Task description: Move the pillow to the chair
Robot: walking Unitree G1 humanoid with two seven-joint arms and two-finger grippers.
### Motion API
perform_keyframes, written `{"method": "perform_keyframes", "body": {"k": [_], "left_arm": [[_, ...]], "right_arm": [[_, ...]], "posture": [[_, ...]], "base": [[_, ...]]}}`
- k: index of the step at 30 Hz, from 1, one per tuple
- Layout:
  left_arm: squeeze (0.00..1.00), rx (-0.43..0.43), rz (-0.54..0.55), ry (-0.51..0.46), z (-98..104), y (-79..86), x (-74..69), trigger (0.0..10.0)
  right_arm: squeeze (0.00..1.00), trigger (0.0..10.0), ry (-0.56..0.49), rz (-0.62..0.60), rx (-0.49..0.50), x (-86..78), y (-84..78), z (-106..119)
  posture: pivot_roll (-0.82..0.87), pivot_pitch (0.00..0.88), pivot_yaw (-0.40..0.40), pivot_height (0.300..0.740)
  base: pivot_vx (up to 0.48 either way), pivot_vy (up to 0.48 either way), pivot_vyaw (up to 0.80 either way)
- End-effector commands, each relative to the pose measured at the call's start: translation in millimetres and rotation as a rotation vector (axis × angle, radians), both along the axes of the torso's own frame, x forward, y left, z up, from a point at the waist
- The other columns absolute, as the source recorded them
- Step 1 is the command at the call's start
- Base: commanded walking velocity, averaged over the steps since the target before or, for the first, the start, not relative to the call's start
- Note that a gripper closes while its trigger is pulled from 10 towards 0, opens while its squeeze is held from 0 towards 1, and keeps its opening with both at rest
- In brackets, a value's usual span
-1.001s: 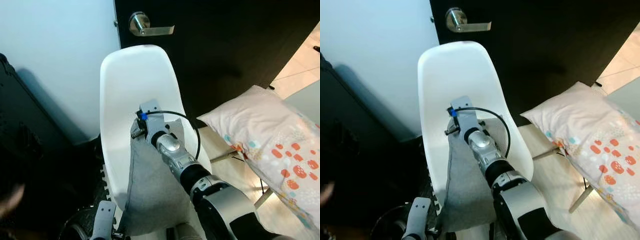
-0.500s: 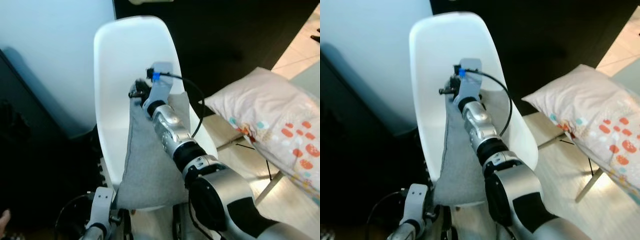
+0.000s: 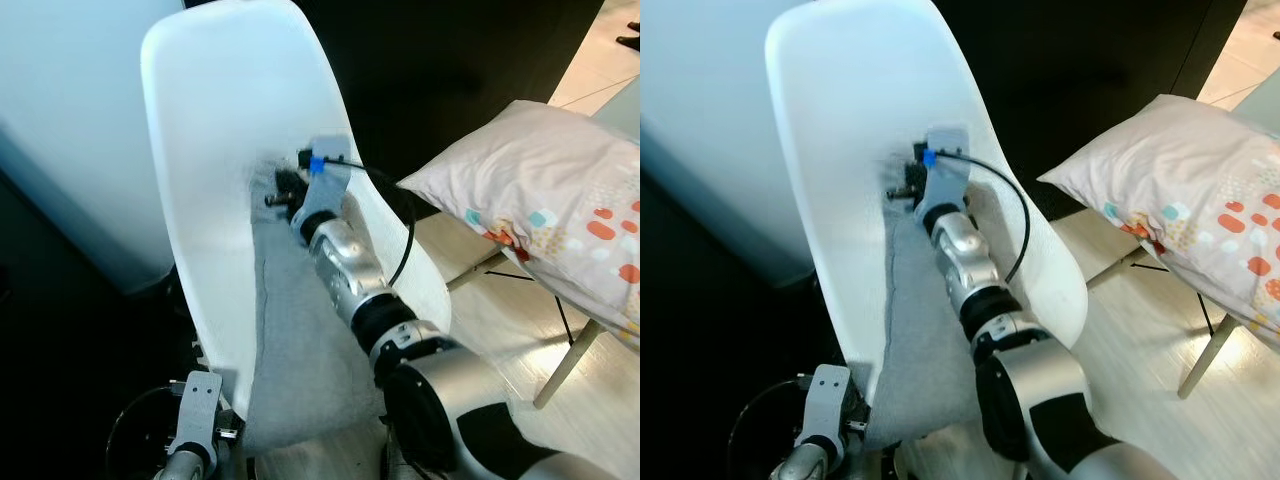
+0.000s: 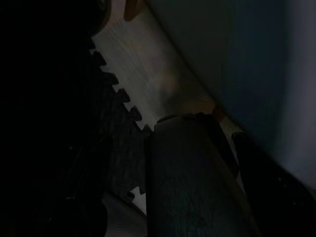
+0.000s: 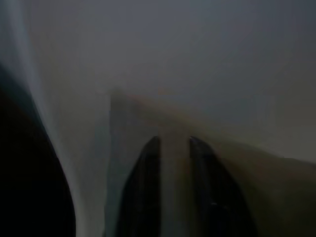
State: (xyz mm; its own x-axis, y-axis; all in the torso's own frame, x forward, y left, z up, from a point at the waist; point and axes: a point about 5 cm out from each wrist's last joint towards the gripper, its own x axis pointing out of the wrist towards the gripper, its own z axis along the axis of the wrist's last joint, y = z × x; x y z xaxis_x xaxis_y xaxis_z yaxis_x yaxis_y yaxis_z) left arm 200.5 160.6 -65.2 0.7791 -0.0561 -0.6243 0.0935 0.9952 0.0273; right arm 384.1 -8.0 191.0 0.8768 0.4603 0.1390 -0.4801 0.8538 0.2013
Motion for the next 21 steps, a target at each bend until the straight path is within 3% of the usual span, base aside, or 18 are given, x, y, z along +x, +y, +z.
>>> {"method": "perform_keyframes", "body": {"k": [1,4,10,16,17,18,21], "left_arm": [[0.00,-0.057,-0.043,0.421,-47,-20.7,-92.5,10.0],[0.00,-0.057,-0.044,0.421,-47,-20.8,-92.2,10.0],[0.00,-0.052,-0.048,0.417,-46,-21.5,-87.5,10.0],[0.00,-0.058,-0.034,0.406,-44,-21.5,-78.5,10.0],[0.00,-0.062,-0.027,0.403,-43,-21.4,-76.6,10.0],[0.00,-0.074,-0.028,0.402,-43,-21.9,-74.3,10.0],[0.00,-0.080,-0.030,0.401,-42,-22.3,-72.2,10.0]], "right_arm": [[1.00,10.0,0.028,0.073,0.101,-7.3,11.1,-5],[1.00,10.0,0.042,0.092,0.125,-8.1,12.8,-6],[1.00,10.0,0.065,0.184,0.276,-10.2,14.9,-1],[1.00,10.0,0.080,0.330,0.397,-13.7,2.9,-8],[0.84,10.0,0.085,0.355,0.407,-15.2,-1.0,-13],[0.00,10.0,0.121,0.343,0.385,-17.0,-9.1,-27],[0.00,10.0,0.156,0.326,0.373,-18.5,-16.5,-39]], "posture": [[-0.05,0.326,-0.036,0.547],[-0.05,0.326,-0.036,0.547],[-0.07,0.285,-0.038,0.547],[-0.08,0.252,-0.037,0.547],[-0.08,0.252,-0.037,0.547],[-0.08,0.223,-0.035,0.547],[-0.09,0.213,-0.037,0.547]], "base": [[0.000,0.000,0.00],[0.000,0.000,0.00],[0.000,0.000,0.00],[0.000,0.000,0.00],[0.000,0.000,0.00],[0.000,0.000,0.00],[0.000,0.000,0.00]]}}
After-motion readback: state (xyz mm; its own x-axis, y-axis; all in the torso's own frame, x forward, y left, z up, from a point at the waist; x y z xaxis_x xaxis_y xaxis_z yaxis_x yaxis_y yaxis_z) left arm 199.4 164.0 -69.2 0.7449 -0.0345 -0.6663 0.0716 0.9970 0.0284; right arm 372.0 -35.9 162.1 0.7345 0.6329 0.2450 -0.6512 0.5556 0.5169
